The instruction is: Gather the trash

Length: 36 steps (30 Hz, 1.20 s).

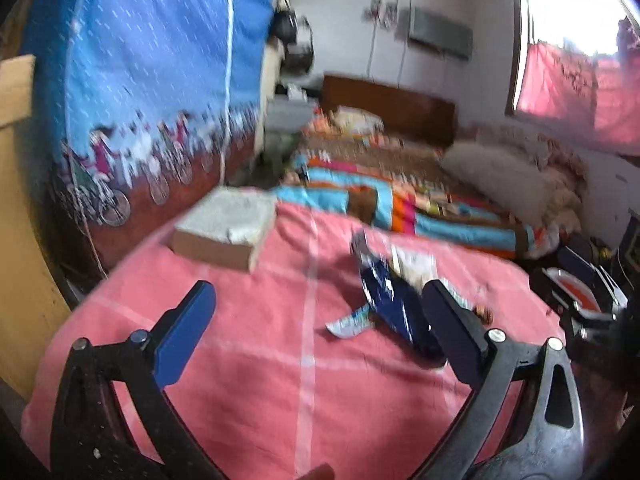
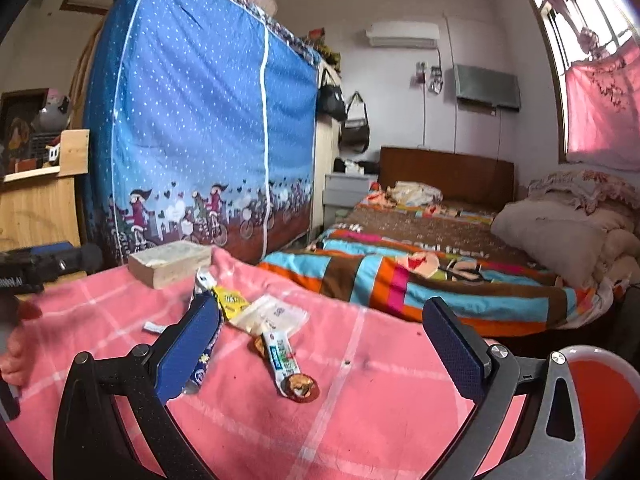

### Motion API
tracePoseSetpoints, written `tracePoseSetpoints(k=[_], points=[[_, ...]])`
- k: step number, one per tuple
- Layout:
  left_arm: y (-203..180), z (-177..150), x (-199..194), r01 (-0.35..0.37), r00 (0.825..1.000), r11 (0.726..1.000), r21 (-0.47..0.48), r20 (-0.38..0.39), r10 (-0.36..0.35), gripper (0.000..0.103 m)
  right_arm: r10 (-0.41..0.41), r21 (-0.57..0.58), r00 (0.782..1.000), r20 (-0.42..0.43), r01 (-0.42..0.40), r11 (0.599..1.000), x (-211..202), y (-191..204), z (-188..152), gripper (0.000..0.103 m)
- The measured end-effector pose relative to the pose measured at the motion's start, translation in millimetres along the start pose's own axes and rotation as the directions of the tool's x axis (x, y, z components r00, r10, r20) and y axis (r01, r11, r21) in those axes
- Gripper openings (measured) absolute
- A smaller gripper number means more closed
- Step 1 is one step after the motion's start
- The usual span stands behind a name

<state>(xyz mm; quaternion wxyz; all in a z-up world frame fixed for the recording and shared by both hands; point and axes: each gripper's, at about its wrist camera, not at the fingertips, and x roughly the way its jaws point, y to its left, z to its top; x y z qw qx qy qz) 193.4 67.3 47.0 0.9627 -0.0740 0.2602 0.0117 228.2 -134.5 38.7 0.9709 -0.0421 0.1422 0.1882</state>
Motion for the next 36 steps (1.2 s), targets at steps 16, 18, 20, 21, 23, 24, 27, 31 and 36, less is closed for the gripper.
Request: tracePoseSetpoints(k=[16,18,20,21,23,24,27,31,36], points=[[-25,-8,77,0.154,0.922,0.985,0.083,-0.37,-0.113,0.048,0.149,0.128,0.922,-0.356,-0.11,0.986,49,-14,-25,0.044],[-28,-9,77,0.151,0.92,0.983,0.104,-0.379,-0.101,0.043,0.162,0.135,0.915,-0.37,-0.12,0.984,51,-14,-26,0.041],[-31,-8,78,0.153,0.919,0.981,0.12,-0.382,-0.096,0.035,0.17,0.138,0.906,-0.388,-0.125,0.982,54,-13,-29,0.038],[-33,-8,78,0.158,0.918,0.979,0.132,-0.384,-0.097,0.034,0.172,0.138,0.903,-0.393,-0.127,0.982,56,-13,-29,0.036],[-38,-9,75,0.159,0.919,0.974,0.16,-0.385,-0.086,0.029,0.175,0.138,0.9,-0.4,-0.13,0.982,57,-12,-29,0.025],[-39,-9,75,0.158,0.92,0.973,0.17,-0.384,-0.083,0.028,0.179,0.14,0.898,-0.402,-0.132,0.981,57,-12,-30,0.024],[-43,-10,65,0.16,0.924,0.971,0.18,-0.373,-0.083,0.019,0.184,0.146,0.9,-0.396,-0.136,0.98,56,-13,-29,0.023],[-41,-13,49,0.147,0.924,0.976,0.162,-0.375,-0.077,0.016,0.184,0.155,0.916,-0.356,-0.136,0.978,45,-16,-26,0.023],[-37,-12,28,0.14,0.924,0.982,0.127,-0.373,-0.084,0.003,0.174,0.129,0.931,-0.319,-0.14,0.982,30,-17,-23,0.023]])
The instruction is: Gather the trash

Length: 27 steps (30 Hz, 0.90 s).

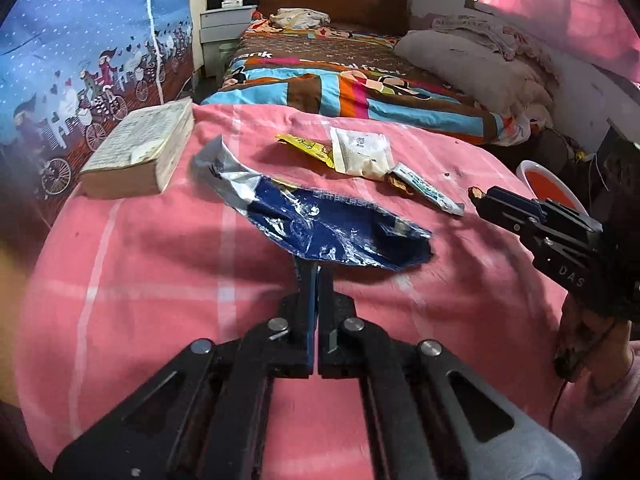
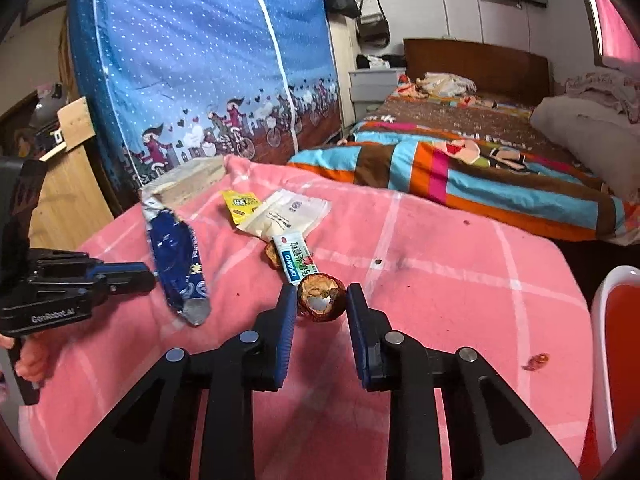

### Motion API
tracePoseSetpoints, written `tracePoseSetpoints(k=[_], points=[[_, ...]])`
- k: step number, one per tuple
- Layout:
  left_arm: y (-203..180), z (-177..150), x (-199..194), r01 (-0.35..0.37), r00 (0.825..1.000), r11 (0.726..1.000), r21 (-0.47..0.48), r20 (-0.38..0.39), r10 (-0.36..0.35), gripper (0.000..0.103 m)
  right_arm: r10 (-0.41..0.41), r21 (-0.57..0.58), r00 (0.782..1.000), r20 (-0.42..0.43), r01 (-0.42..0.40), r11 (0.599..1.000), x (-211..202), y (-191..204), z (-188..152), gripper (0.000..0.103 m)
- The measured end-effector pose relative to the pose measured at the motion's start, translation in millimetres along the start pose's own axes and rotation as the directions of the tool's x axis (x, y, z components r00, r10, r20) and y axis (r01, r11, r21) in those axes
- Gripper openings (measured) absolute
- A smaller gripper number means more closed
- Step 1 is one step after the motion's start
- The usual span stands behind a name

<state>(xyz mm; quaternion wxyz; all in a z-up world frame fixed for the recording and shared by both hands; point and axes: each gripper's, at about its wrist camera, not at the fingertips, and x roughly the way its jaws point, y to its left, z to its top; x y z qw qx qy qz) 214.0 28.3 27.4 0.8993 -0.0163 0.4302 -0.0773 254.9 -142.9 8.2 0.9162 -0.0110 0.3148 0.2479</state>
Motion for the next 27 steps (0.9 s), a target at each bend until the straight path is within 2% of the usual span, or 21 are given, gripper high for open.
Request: tracePoseSetpoints(k=[2,6,15,18,20,23,25,27], points=[[-2,1,-3,0.013,1.0,1.0,-0.002,-0.007,-0.013,0.003,0.001,-0.007,1.0,0.01,-0.001,1.0,-5,0,-2,0.023],[-16,5,-9,-0.003,0.999,1.0,0.026,0.034,0.002,0.003,0.001,-0.005,1.0,0.028,-0.001,1.0,-13,-3,-4,0.023],[-27,-7,-3,0.035,0.999,0.999,0.002,0.011,-0.035,0.003,-0.009,0.004,0.998,0.058,0.009,1.0,-29,-12,-6,0.023],[-22,-16,-8,0.017,1.0,0.999,-0.031,0.021,-0.017,0.003,-0.007,0.006,0.998,0.062,0.006,1.0,-32,-14,-8,0.023],[-18,-20,-14,-0.049,0.998,0.998,-0.037,0.049,0.05,0.003,-0.004,0.002,0.998,0.063,0.004,1.0,-34,-14,-10,0.023],[-6,-20,-26,-0.126,0.985,0.99,-0.062,0.109,0.132,0.003,0.0,-0.008,0.998,0.061,0.0,1.0,-35,-11,-12,0.023],[2,-16,-34,-0.121,0.983,0.988,-0.092,0.124,0.132,0.003,0.005,-0.013,0.998,0.062,-0.004,1.0,-35,-9,-13,0.023],[5,-12,-36,-0.067,0.99,0.992,-0.104,0.119,0.08,0.003,0.011,-0.019,0.998,0.065,-0.01,1.0,-35,-6,-13,0.023]])
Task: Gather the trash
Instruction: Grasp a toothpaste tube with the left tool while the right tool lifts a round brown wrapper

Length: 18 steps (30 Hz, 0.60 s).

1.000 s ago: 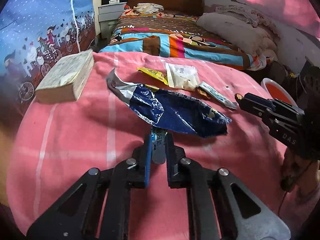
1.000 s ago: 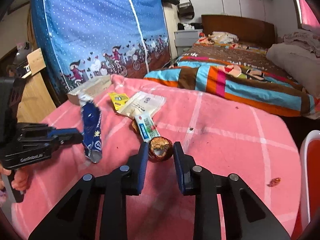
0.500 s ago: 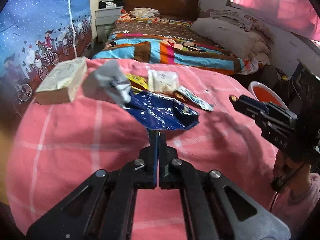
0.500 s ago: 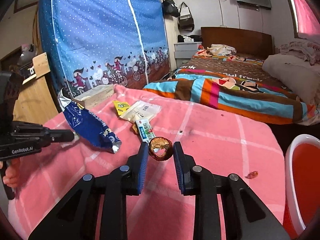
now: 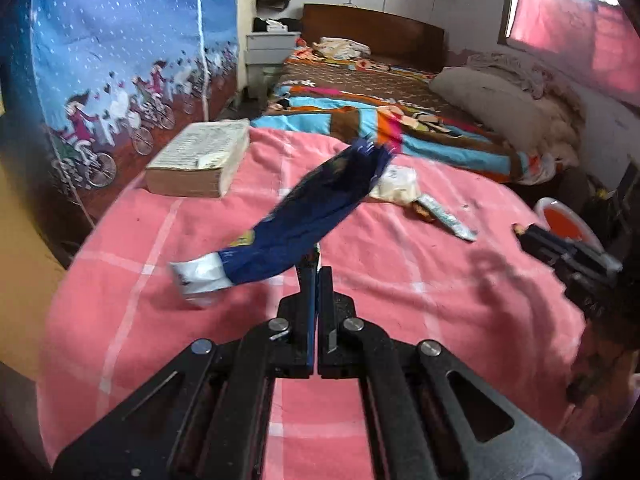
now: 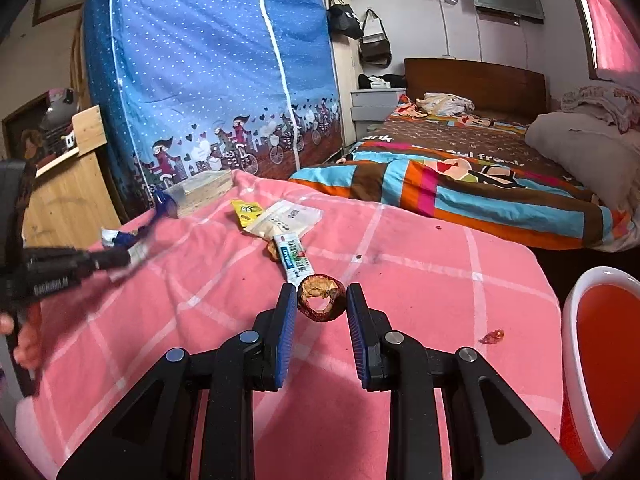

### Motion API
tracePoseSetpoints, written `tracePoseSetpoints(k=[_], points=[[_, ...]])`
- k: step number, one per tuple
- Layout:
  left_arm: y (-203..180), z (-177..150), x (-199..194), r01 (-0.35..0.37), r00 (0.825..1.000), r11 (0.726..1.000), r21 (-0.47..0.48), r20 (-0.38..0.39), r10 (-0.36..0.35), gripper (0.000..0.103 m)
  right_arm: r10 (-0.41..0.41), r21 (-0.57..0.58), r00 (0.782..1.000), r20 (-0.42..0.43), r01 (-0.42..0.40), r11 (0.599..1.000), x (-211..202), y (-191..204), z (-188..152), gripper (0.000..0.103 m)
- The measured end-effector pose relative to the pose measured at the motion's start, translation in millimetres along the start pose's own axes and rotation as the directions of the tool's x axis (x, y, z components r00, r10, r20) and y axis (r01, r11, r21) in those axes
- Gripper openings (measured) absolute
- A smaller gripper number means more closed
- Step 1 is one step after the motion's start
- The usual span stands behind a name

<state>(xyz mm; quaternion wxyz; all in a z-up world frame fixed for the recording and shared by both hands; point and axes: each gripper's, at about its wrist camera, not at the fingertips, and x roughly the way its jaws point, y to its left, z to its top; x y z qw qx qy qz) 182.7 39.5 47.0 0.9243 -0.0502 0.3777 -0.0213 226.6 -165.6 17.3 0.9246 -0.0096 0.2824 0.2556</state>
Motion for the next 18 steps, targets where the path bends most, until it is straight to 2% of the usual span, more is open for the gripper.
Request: tracePoseSetpoints(k=[4,7,10,13,17,18], points=[[-9,0,1,0.13,0.991,0.991,-0.02,-0.021,-0.131,0.003,0.002,-0.006,1.0,0.018,-0.002,1.0,-2,1,2,0.023],[-23,0,5,0.162,0.987,0.987,-0.012,-0.019,-0.162,0.003,-0.007,-0.003,0.999,0.035,0.007,1.0,-5,-1,3,0.023],[-42,2,0,0.196,0.98,0.98,0.039,0.028,-0.197,0.003,-0.011,0.006,0.996,0.085,0.01,1.0,-15,-3,4,0.023],[-64,4,-13,0.217,0.967,0.969,0.118,0.111,-0.23,0.003,-0.022,-0.011,0.987,0.157,0.024,1.0,-31,-4,6,0.023],[-86,10,-28,0.259,0.927,0.947,0.188,0.228,-0.299,0.003,-0.05,-0.039,0.953,0.3,0.065,0.997,-61,-4,8,0.023],[-95,12,-32,0.272,0.908,0.938,0.214,0.266,-0.324,0.003,-0.055,-0.044,0.941,0.334,0.074,0.996,-69,-5,9,0.023]])
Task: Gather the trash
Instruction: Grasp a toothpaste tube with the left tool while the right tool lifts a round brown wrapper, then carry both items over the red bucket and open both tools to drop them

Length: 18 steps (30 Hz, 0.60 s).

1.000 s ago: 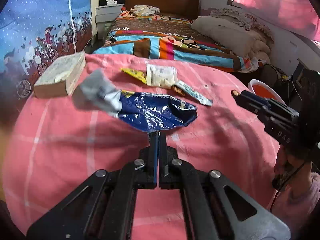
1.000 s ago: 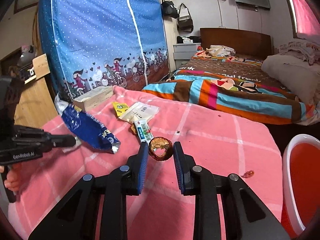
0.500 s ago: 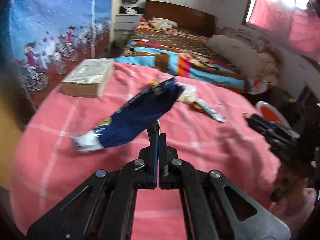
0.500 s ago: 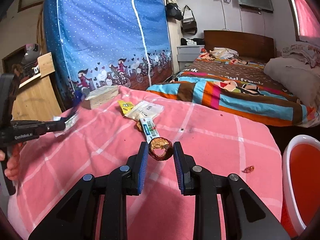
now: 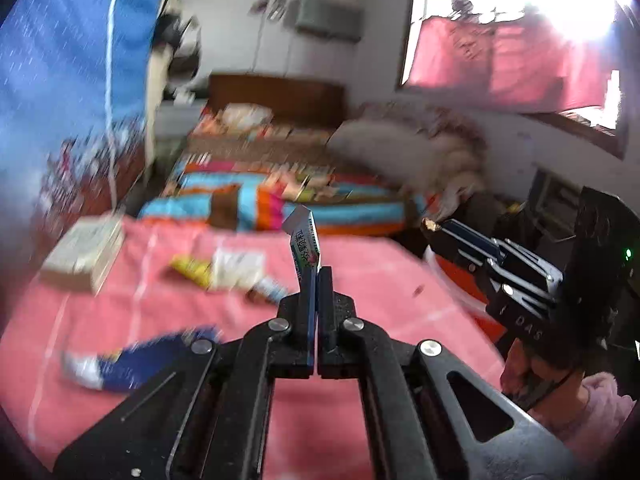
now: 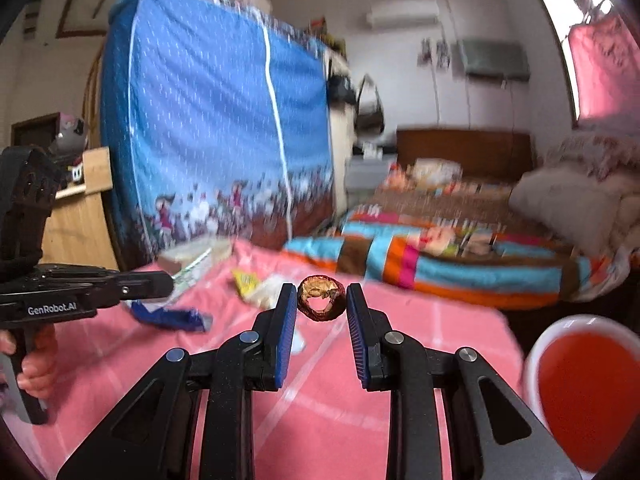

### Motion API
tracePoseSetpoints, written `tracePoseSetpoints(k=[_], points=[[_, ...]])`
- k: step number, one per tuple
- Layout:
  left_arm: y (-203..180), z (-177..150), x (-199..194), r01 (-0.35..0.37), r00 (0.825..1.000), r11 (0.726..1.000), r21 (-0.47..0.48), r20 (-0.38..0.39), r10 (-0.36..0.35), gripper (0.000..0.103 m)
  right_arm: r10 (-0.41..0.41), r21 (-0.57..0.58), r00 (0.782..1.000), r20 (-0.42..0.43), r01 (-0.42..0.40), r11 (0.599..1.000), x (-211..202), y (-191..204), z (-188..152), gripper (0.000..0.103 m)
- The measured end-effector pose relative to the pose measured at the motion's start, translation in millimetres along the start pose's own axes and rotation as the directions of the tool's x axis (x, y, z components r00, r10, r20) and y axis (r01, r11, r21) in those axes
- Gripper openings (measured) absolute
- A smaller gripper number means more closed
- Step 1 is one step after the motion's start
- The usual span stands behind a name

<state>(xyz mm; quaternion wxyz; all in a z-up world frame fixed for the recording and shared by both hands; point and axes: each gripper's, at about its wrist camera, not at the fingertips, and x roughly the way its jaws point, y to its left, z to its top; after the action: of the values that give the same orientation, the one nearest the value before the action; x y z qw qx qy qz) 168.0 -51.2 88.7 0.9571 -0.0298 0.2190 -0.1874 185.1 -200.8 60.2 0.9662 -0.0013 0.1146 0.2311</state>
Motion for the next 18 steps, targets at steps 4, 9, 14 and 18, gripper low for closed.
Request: tracePoseSetpoints(k=[4,9,14,18], points=[[-26,17,3,0.068,0.99,0.995,0.073,0.122,-0.077,0.003,-0.085,-0.06,0.986,0.146,0.095,0.994,-31,-4,9,0.023],[-62,28,18,0.118,0.96,0.98,0.159,0.233,-0.154,0.003,-0.192,-0.095,0.946,0.262,0.223,0.97,-62,-18,17,0.023],[-98,33,33,0.142,0.935,0.963,0.23,0.287,-0.207,0.003,-0.295,-0.057,0.905,0.307,0.326,0.944,-84,-48,18,0.023],[-128,32,52,0.182,0.928,0.944,0.275,0.269,-0.257,0.003,-0.373,-0.01,0.878,0.299,0.394,0.919,-97,-74,15,0.023]])
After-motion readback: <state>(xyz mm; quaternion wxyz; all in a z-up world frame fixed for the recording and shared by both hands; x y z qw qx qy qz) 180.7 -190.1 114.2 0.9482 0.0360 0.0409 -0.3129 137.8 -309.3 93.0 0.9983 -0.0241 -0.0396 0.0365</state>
